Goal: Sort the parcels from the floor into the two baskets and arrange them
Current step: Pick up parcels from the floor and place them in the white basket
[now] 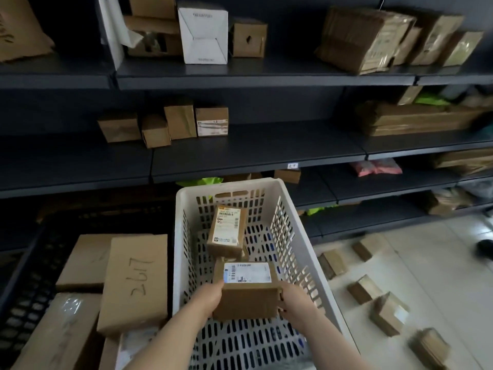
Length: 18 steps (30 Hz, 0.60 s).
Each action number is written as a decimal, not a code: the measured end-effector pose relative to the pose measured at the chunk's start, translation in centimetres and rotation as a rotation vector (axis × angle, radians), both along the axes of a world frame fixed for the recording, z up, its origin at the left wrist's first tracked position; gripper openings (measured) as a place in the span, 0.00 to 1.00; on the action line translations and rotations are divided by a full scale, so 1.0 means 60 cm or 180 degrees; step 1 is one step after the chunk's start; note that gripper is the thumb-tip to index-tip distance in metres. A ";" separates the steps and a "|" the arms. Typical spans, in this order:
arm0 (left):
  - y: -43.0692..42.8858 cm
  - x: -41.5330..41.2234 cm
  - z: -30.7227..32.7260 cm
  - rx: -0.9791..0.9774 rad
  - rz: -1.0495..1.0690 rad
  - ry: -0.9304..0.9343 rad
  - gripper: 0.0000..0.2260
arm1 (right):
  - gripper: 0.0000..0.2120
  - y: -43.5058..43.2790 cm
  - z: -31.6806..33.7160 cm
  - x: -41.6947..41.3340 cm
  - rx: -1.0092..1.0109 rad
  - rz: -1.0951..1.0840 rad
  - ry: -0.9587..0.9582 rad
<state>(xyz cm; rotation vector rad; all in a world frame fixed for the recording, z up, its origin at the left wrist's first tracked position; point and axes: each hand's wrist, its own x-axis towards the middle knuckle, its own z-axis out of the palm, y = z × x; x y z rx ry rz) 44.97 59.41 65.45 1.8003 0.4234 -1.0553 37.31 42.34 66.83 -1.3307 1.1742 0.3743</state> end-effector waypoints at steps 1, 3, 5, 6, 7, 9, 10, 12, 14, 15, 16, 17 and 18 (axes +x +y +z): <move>0.002 -0.002 -0.005 0.0095 -0.0055 -0.0064 0.20 | 0.12 0.002 -0.002 -0.002 -0.0070 0.0030 0.0028; 0.002 -0.008 -0.004 0.0179 -0.0055 -0.0186 0.17 | 0.11 0.002 -0.004 -0.009 -0.0224 0.0036 0.0004; -0.001 -0.021 0.009 0.0071 0.0000 -0.0227 0.13 | 0.10 -0.002 -0.005 -0.019 -0.0267 0.0066 -0.0138; -0.004 -0.029 0.018 -0.0006 0.0059 -0.0238 0.12 | 0.08 -0.004 -0.002 -0.024 -0.0313 0.0069 -0.0223; -0.007 -0.036 0.026 -0.0043 0.0087 -0.0287 0.12 | 0.08 -0.007 0.005 -0.029 -0.0337 0.0048 -0.0304; -0.015 -0.050 0.038 -0.0122 -0.0021 -0.0425 0.10 | 0.08 -0.014 0.020 -0.042 -0.0396 -0.0063 -0.0468; -0.018 -0.059 0.050 -0.0189 -0.0068 -0.0512 0.10 | 0.09 -0.015 0.030 -0.049 -0.0432 -0.0109 -0.0560; -0.028 -0.075 0.072 -0.0312 -0.0120 -0.0690 0.09 | 0.10 -0.017 0.048 -0.068 -0.0482 -0.0218 -0.0793; -0.039 -0.089 0.086 -0.0413 -0.0190 -0.0754 0.08 | 0.11 -0.015 0.067 -0.094 -0.0527 -0.0400 -0.0987; -0.045 -0.097 0.097 -0.0434 -0.0262 -0.0731 0.08 | 0.11 -0.014 0.076 -0.110 -0.0547 -0.0509 -0.1029; -0.053 -0.108 0.106 -0.0495 -0.0336 -0.0754 0.09 | 0.10 -0.013 0.087 -0.129 -0.0548 -0.0618 -0.1068; -0.062 -0.119 0.116 -0.0563 -0.0394 -0.0768 0.10 | 0.10 -0.011 0.098 -0.150 -0.0556 -0.0730 -0.1120; -0.073 -0.131 0.121 -0.0626 -0.0474 -0.0798 0.10 | 0.10 -0.011 0.109 -0.172 -0.0575 -0.0816 -0.1177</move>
